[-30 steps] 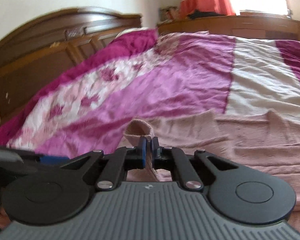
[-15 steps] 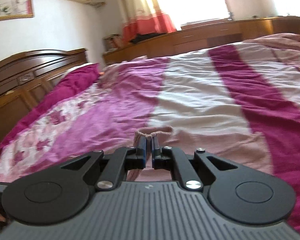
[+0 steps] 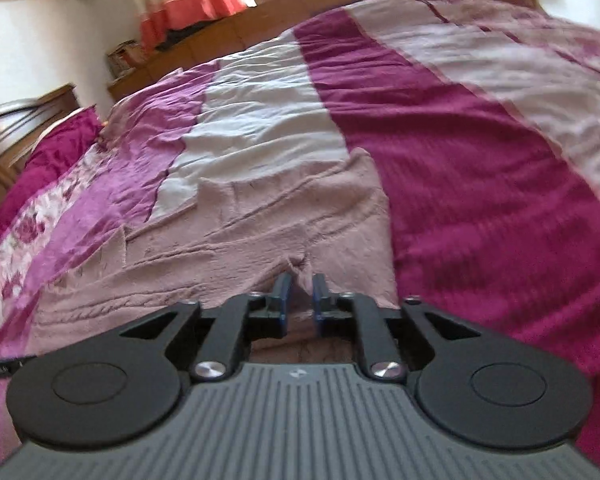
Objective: Fold small clothes
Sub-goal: 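Straighten the sleeve across the body with the right gripper, then release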
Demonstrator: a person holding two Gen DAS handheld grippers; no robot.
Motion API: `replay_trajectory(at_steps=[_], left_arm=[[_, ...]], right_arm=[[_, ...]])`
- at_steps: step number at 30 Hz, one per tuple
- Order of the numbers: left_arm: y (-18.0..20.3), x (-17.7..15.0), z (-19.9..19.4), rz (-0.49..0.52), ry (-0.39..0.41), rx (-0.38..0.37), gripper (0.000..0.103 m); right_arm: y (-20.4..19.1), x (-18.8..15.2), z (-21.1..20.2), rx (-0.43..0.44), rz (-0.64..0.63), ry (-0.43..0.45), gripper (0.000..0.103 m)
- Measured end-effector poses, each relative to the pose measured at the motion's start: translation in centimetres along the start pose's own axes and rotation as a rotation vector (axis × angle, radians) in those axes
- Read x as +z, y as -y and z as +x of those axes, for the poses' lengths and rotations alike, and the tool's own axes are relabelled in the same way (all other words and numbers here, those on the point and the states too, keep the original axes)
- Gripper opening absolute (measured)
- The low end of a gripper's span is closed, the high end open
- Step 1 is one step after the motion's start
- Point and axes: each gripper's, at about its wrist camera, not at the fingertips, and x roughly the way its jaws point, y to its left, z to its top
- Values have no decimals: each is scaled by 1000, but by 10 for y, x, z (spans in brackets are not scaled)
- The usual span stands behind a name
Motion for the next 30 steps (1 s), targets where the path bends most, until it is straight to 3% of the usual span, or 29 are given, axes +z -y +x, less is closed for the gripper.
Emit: replay_trajectory(at_steps=[3, 5, 11, 15, 17, 20, 30], left_arm=[[2, 0, 0, 7, -1, 4, 55], [3, -1, 1, 6, -3, 7, 54], [3, -3, 4, -3, -8, 8, 55], [2, -3, 4, -3, -6, 9, 56], [1, -3, 2, -6, -4, 11, 56], [-3, -5, -4, -10, 3, 14, 56], [-21, -15, -39, 0, 20, 32, 55]], right_arm=[[-8, 2, -7, 7, -13, 44, 48], [-18, 6, -9, 20, -45, 70, 52], [-34, 3, 1, 36, -108, 43, 53], [-28, -6, 23, -36, -105, -18, 53], [-23, -10, 25, -22, -99, -11, 54], [-25, -8, 21, -20, -88, -12, 55], [-29, -7, -21, 38, -61, 4, 72]])
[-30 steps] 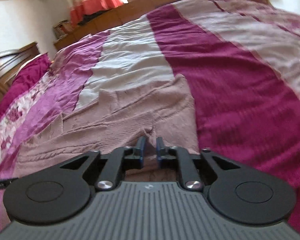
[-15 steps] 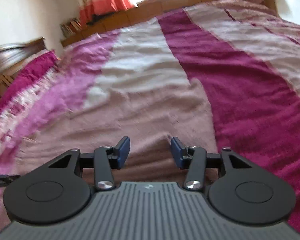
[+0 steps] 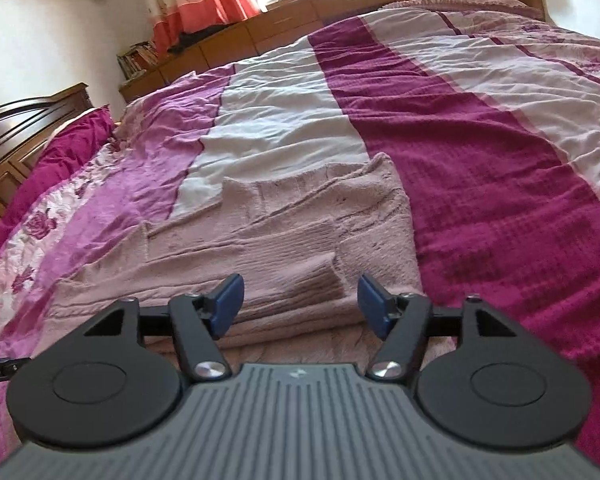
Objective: Fold small clothes
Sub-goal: 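Straighten the sleeve across the body with the right gripper, then release, then move both grippers to the cardigan hem and close on it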
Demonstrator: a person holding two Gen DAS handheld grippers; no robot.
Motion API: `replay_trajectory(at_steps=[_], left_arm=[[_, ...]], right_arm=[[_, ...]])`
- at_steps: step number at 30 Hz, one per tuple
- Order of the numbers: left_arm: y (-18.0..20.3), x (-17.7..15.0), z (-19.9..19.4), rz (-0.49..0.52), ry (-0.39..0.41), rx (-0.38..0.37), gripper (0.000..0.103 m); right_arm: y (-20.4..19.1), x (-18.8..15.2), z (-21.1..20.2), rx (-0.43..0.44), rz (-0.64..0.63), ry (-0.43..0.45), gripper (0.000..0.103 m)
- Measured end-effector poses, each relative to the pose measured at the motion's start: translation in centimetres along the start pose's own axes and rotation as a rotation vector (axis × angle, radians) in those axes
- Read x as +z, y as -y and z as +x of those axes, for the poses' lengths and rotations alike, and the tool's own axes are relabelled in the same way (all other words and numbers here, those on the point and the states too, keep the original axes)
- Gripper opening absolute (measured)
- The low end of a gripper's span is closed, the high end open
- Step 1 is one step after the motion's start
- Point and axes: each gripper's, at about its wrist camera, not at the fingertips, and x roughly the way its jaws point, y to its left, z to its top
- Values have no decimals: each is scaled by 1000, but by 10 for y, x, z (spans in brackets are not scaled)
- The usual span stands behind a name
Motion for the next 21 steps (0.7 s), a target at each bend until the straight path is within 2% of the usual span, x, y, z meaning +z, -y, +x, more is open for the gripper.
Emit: replay_trajectory(at_steps=[11, 21], left_arm=[[-25, -19, -42, -44, -12, -43, 55], [-37, -42, -72, 39, -28, 10, 55]], right_arm=[[-9, -18, -49, 108, -2, -59, 80], [3, -41, -86, 97, -25, -129, 82]])
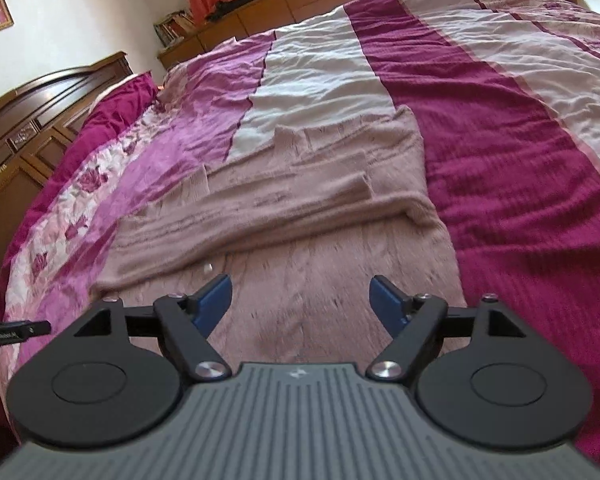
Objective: Fold small clothes
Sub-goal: 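Move both grippers to the cardigan hem and close on it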
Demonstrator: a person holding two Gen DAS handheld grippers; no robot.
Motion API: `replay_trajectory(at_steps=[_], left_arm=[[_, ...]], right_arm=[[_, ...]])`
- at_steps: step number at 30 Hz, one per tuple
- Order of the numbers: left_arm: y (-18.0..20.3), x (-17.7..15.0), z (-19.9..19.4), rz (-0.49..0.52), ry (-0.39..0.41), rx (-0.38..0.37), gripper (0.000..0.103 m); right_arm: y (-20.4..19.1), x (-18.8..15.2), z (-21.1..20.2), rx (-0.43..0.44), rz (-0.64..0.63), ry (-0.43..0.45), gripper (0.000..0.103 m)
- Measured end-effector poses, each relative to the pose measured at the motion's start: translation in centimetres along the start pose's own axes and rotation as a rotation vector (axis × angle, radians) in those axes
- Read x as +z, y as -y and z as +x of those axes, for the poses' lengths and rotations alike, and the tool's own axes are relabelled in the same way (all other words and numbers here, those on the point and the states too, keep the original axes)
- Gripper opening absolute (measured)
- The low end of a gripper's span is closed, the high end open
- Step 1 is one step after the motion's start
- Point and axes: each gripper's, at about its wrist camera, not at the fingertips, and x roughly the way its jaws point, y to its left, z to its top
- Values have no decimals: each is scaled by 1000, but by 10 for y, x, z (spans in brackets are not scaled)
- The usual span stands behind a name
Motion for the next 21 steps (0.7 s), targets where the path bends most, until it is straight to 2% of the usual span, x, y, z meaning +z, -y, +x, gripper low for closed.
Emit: replay_trajectory(at_steps=[4, 9, 15, 21], left_arm=[[-10, -13, -6, -3, -23, 1, 55], [-15, -26, -3, -71, -67, -54, 55], [-8, -39, -1, -113, -94, -114, 55], [0, -45, 3, -105, -117, -130, 55]], right_arm=[[10, -9, -11, -24, 8, -21, 83], [24, -19, -22, -57, 24, -36, 84], [38, -29, -28, -99, 37, -67, 85], [47, -39, -28, -114, 46, -100, 85]])
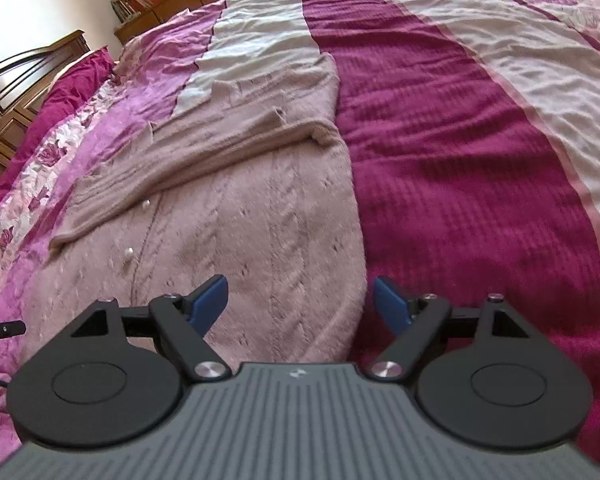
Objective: Fold small clothes
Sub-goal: 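Move both grippers to the cardigan hem and close on it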
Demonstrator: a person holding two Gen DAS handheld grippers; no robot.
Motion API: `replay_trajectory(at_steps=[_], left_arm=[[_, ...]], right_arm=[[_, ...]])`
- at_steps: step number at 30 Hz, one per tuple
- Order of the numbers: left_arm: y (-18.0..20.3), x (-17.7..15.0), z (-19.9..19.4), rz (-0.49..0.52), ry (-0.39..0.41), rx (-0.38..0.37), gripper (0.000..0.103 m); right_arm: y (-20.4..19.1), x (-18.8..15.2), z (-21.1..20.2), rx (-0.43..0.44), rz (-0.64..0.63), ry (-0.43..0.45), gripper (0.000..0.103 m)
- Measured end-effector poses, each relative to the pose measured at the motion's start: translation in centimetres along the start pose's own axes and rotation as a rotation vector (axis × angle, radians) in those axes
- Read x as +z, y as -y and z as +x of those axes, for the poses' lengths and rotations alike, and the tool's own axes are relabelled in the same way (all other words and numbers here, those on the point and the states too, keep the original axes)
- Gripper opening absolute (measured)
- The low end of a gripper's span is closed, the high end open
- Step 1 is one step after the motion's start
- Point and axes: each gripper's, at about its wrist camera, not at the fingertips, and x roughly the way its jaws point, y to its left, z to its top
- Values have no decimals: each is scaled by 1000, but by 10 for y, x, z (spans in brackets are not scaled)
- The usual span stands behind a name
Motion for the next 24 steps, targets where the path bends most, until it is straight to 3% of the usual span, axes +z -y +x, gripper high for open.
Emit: replay_trajectory(at_steps=[14, 17, 20, 24], left_arm=[[1, -8, 11, 5, -52, -22, 54], [0, -9, 12, 2, -66, -60, 61], [0, -10, 13, -9, -69, -89, 61], [0, -11, 11, -28, -73, -181, 62]], right_arm=[[2, -10, 8, 9, -25, -77, 87], [2, -12, 9, 22, -35, -96, 89], [2, -14, 9, 33, -45, -106, 89], [6, -13, 10, 66, -36, -115, 89]])
